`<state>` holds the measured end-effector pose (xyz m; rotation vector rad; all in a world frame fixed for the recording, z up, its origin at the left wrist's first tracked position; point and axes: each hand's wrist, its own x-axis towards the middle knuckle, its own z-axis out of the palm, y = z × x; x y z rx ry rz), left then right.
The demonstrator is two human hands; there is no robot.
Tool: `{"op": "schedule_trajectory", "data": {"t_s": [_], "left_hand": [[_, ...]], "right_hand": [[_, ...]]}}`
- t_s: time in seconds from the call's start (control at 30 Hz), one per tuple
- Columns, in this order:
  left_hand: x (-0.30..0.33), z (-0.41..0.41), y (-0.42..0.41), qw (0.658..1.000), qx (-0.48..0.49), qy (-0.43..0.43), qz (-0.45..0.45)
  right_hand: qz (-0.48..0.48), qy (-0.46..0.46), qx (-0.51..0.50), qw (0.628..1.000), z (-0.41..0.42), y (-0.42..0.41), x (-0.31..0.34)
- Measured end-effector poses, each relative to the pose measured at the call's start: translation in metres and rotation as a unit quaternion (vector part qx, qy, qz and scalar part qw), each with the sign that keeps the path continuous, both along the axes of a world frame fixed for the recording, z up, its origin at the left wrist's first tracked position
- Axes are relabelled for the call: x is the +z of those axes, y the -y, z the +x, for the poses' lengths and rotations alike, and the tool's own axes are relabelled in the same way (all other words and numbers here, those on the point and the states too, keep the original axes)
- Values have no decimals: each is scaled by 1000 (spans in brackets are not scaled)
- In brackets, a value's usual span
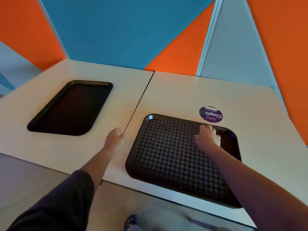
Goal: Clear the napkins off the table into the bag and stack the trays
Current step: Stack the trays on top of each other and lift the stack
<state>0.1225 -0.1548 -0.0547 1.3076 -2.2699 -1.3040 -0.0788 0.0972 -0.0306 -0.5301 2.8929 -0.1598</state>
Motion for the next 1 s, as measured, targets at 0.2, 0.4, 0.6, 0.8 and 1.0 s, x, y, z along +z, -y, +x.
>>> {"op": "schedule_trajectory", "data": {"t_s": [0.2,0.4,0.6,0.8,1.0], "left_hand": [[4,31,64,999,52,-3,-2],[5,69,152,990,142,23,-4],[9,95,205,942,303,145,-1],[-2,103,243,897,389,200,63],[-11,95,266,902,372,187,117]], "right_hand": [[-74,41,117,990,15,94,9],[-121,68,175,975,33,202,13],[-134,86,201,967,46,286,13],[-136,74,251,956,46,349,15],[-117,81,306,941,35,397,12]]}}
